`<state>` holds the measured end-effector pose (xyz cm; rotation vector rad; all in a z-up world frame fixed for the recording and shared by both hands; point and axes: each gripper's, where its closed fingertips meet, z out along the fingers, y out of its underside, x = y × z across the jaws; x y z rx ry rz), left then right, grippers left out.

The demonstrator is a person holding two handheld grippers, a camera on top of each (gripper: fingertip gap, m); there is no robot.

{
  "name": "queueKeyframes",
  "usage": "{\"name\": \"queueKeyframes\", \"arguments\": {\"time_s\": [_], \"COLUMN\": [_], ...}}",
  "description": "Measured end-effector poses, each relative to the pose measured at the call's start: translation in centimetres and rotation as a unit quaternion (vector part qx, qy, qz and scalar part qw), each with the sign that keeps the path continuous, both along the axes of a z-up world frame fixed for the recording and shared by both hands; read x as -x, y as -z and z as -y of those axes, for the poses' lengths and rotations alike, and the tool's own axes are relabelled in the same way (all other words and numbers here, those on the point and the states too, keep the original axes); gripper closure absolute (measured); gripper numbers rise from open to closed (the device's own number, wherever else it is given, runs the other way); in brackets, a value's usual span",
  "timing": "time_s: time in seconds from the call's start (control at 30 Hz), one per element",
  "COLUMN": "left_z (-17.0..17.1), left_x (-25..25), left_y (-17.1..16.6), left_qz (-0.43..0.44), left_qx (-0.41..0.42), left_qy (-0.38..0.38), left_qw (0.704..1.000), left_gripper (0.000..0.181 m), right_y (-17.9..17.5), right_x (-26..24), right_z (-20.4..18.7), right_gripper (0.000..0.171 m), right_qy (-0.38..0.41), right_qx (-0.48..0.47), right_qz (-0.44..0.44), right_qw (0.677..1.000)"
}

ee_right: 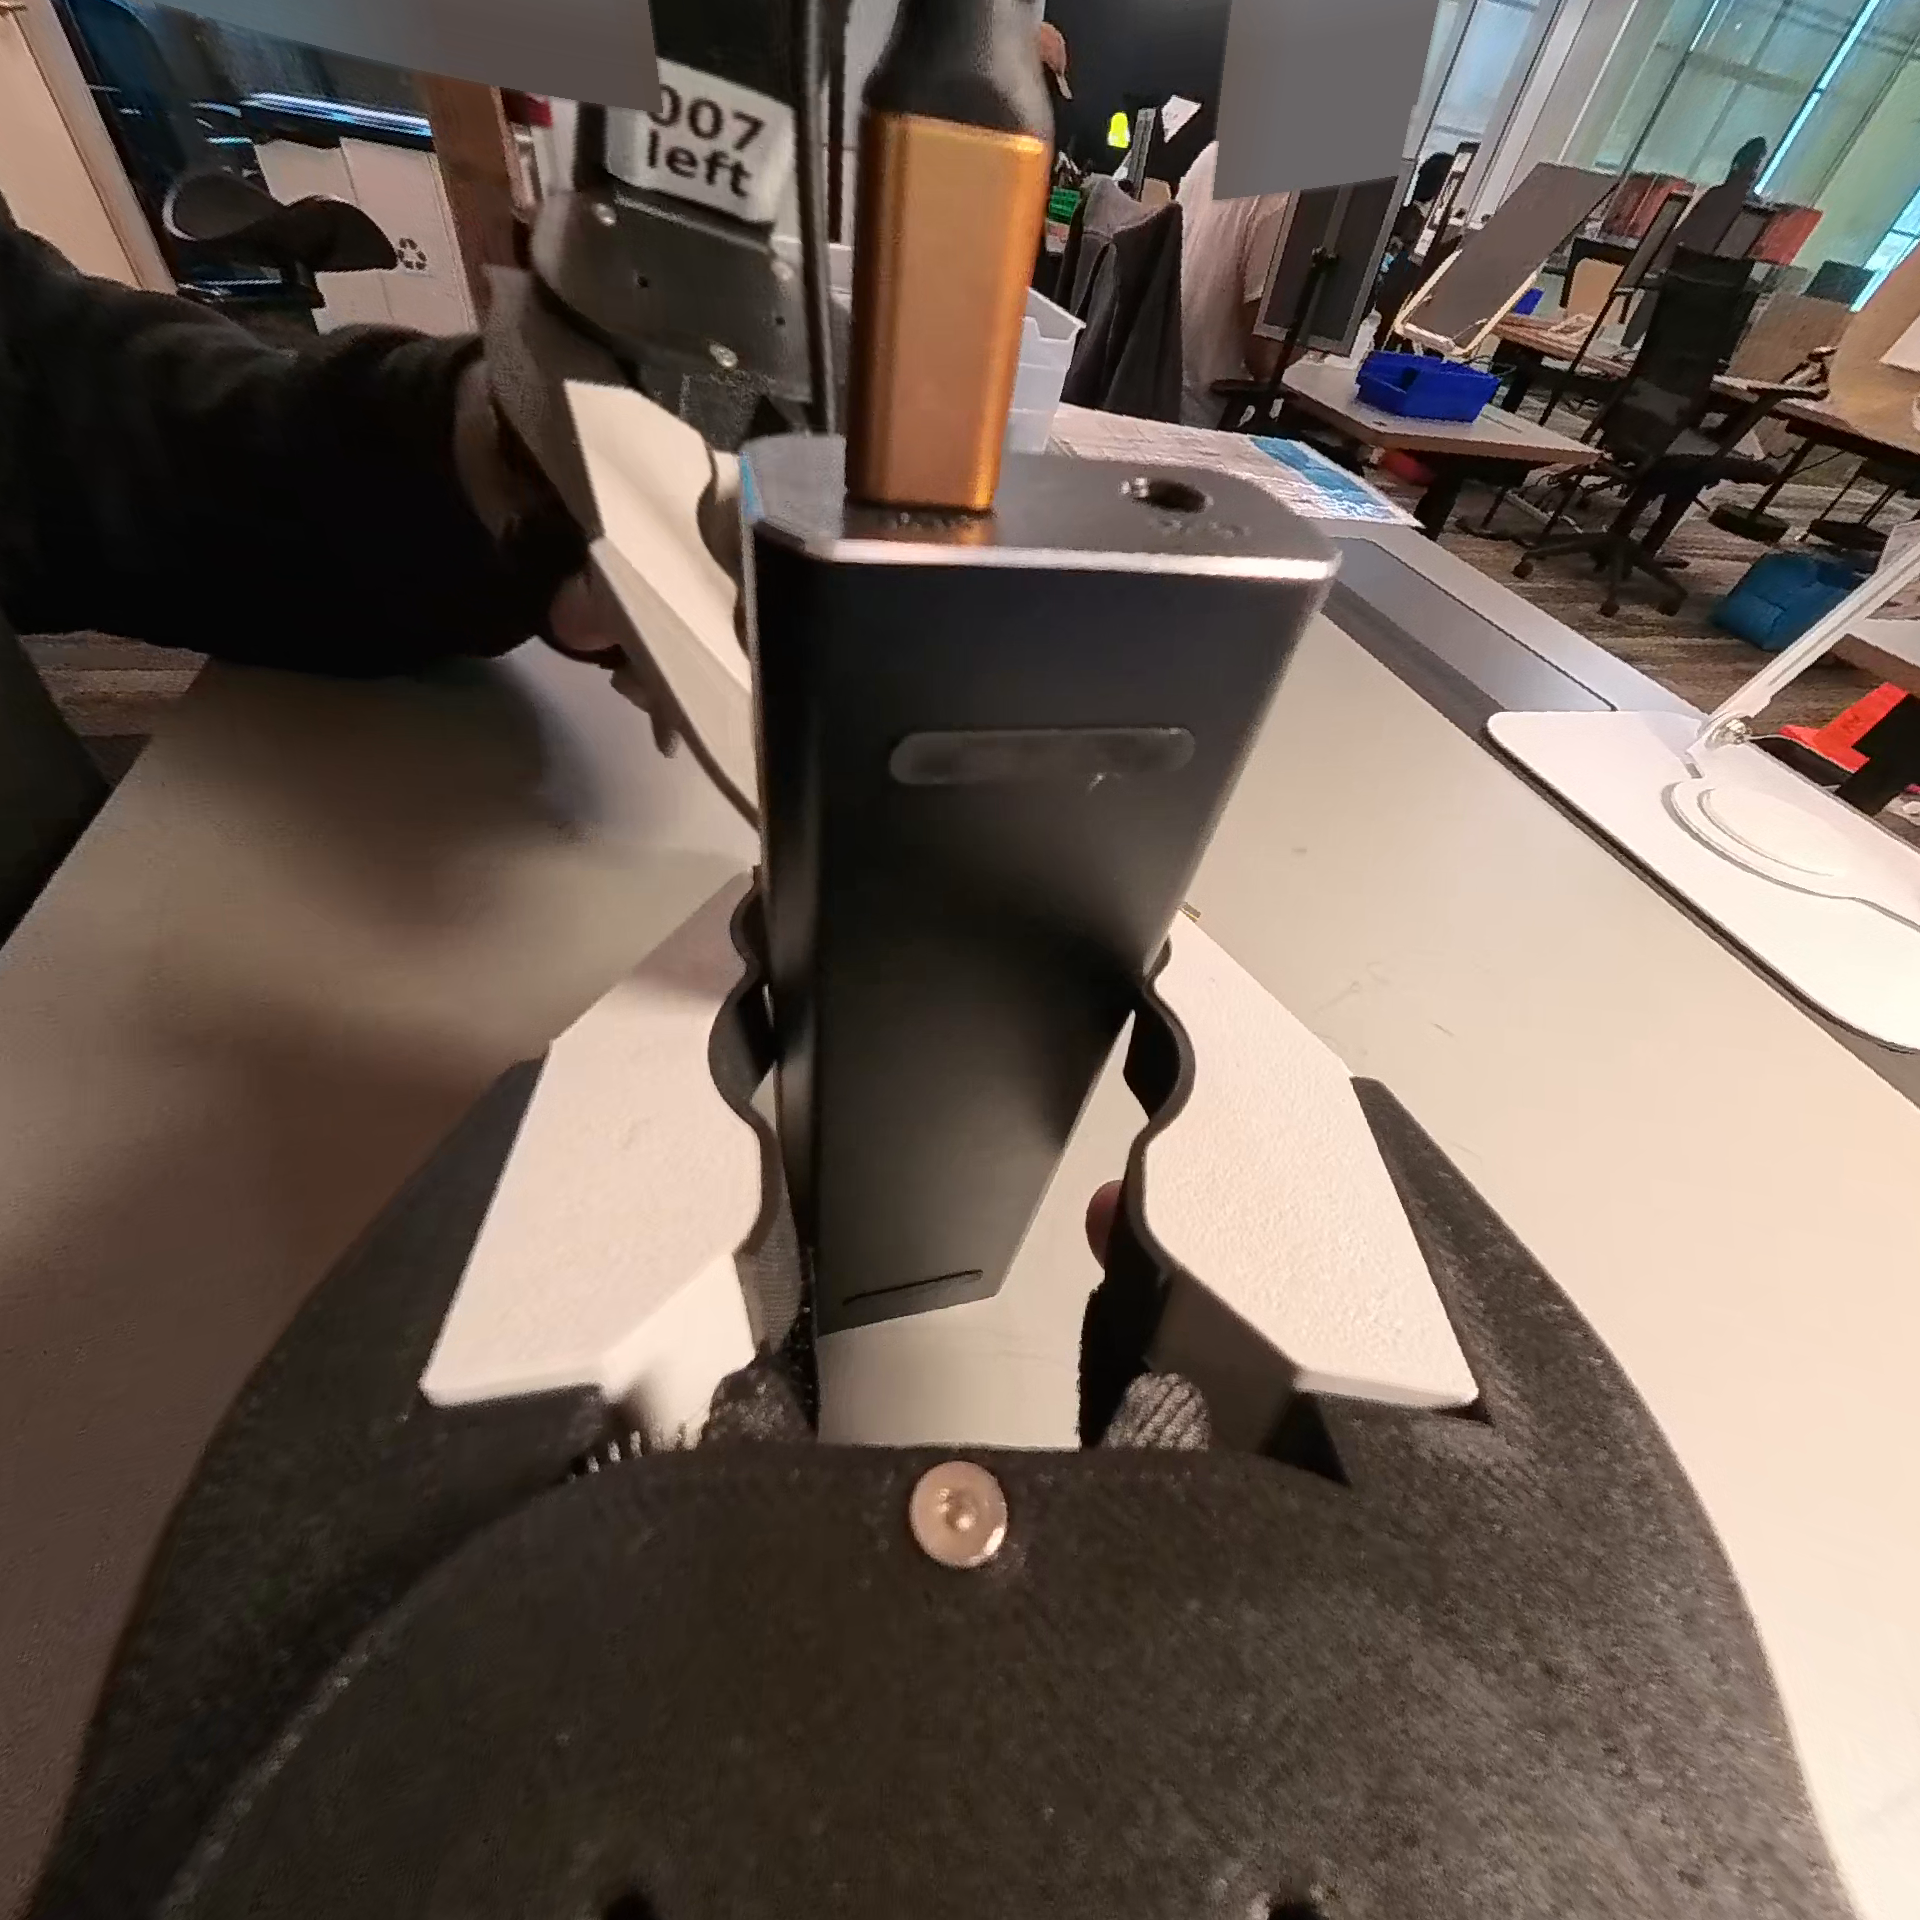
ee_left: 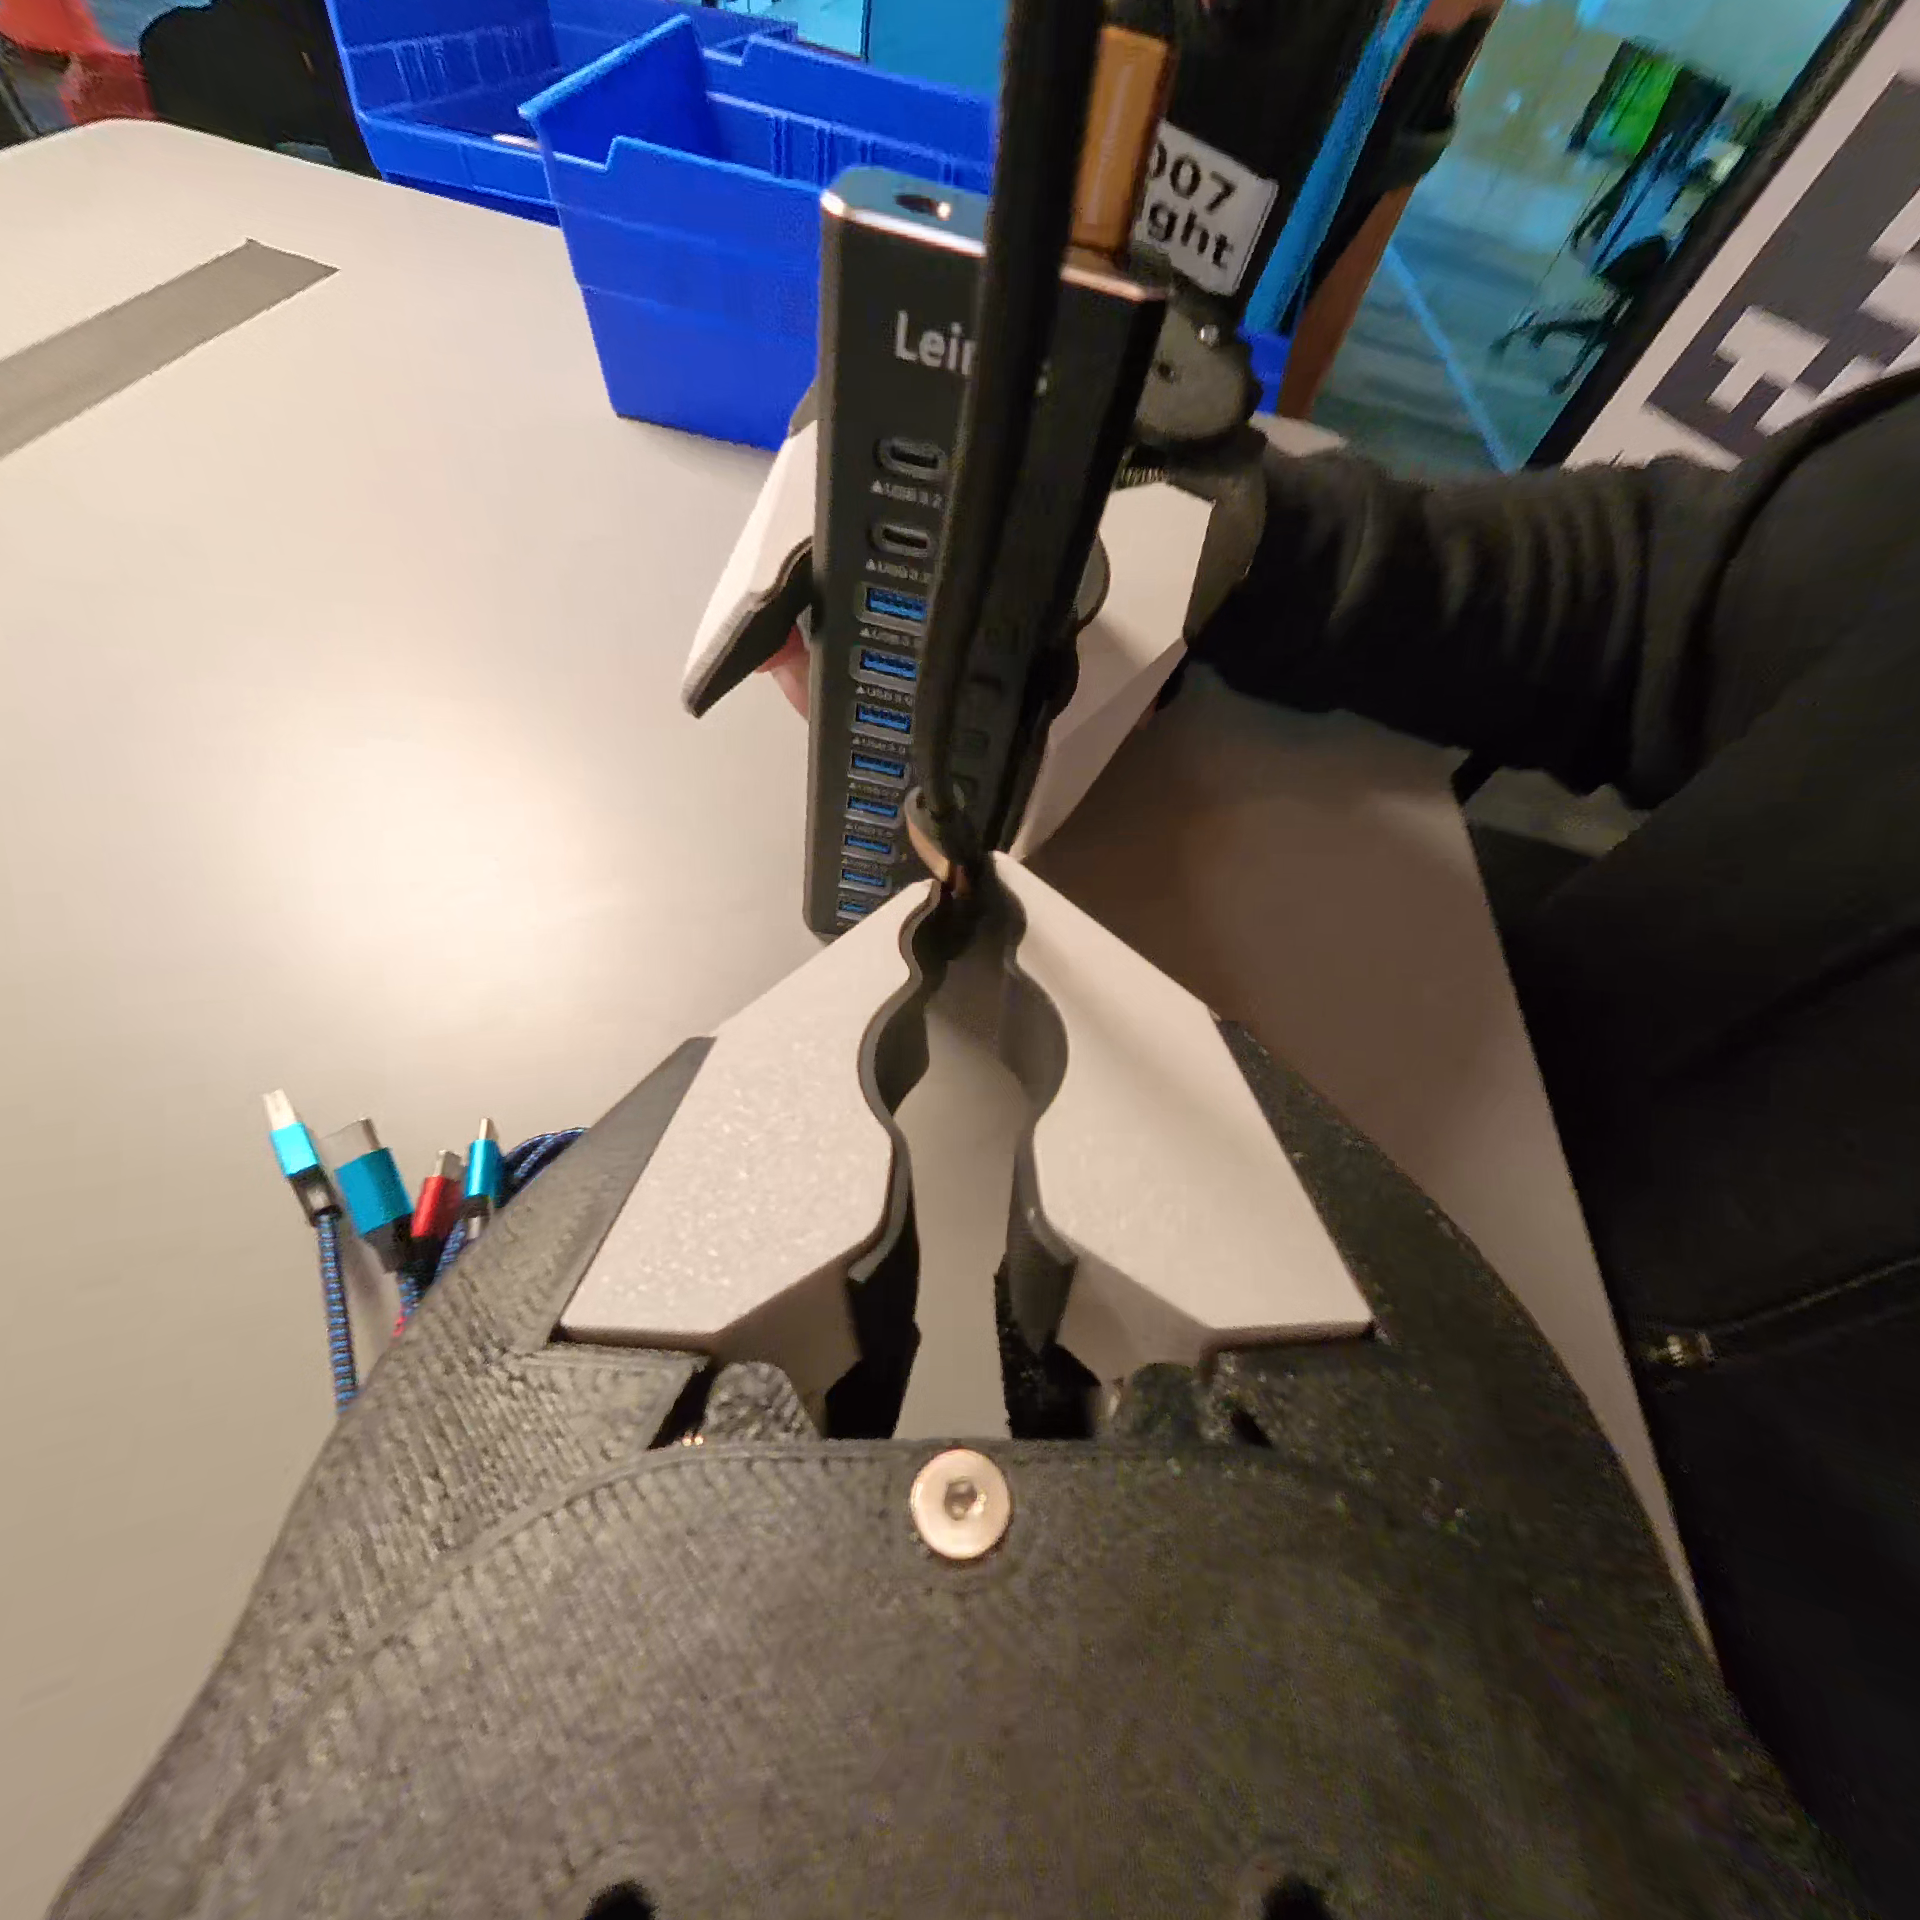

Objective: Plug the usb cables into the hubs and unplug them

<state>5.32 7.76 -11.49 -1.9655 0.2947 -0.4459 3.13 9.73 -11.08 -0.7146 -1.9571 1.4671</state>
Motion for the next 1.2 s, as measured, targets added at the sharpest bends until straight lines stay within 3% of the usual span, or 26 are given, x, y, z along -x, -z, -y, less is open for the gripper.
{"name": "queueKeyframes", "arguments": {"time_s": [0.23,0.4,0.57,0.83,1.2], "left_z": [-0.5,-0.7,-0.7,-0.7,-0.9], "left_x": [0.2,0.7,1.0,1.1,1.1], "left_y": [-1.9,-3.3,-4.5,-5.4,-5.0], "left_qz": [0.197,0.381,0.491,0.544,0.535], "left_qx": [-0.023,-0.038,-0.062,-0.085,-0.089], "left_qy": [-0.007,0.003,0.016,0.024,0.02], "left_qw": [0.98,0.924,0.869,0.834,0.84], "left_gripper": [0.174,0.175,0.174,0.174,0.175], "right_y": [0.0,0.0,0.1,0.1,0.1], "right_x": [0.0,0.1,0.1,0.1,0.0], "right_z": [-0.1,0.0,-0.1,-0.1,-0.2], "right_gripper": [0.104,0.104,0.104,0.104,0.104], "right_qy": [0.004,0.007,0.008,0.009,0.009], "right_qx": [-0.006,-0.01,-0.011,-0.013,-0.015], "right_qz": [-0.005,-0.009,-0.01,-0.011,-0.011], "right_qw": [1.0,1.0,1.0,1.0,1.0]}}
